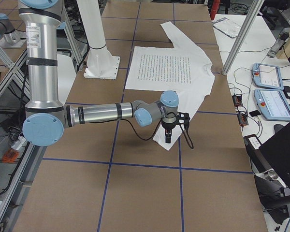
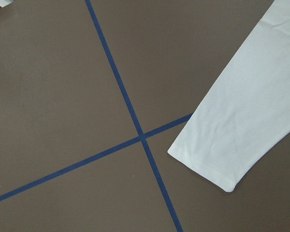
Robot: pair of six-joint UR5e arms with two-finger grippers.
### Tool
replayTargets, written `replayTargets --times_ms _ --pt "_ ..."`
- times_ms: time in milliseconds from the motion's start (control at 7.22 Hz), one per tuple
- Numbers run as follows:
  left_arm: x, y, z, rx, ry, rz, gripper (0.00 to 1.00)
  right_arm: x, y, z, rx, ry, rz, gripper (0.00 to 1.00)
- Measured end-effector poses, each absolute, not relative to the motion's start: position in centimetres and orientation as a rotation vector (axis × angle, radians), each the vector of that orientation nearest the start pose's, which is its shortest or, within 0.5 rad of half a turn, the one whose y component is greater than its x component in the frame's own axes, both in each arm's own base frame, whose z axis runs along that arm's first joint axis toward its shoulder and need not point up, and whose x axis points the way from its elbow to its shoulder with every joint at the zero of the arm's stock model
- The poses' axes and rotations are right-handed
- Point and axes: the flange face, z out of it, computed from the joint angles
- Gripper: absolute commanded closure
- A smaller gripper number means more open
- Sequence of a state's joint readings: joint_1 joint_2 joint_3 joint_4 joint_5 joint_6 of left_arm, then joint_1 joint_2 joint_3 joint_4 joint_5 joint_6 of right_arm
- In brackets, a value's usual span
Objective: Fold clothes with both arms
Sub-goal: 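Move the right gripper to the cuff of the sleeve nearest it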
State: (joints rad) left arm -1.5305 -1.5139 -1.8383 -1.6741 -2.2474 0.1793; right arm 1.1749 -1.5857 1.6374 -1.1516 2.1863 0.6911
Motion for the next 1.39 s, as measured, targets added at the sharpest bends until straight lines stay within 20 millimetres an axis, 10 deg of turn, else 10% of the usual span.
replayTargets --times_ms 416,1386 --pt "-5.2 -48.0 54.7 0.356 0.652 0.318 0.00 -17.9 -48.2 61.8 0.084 -0.753 0.262 0.11" --pt "-5.2 -48.0 54.7 0.354 0.653 0.317 0.00 -20.1 -45.1 63.8 0.021 -0.760 0.316 0.55"
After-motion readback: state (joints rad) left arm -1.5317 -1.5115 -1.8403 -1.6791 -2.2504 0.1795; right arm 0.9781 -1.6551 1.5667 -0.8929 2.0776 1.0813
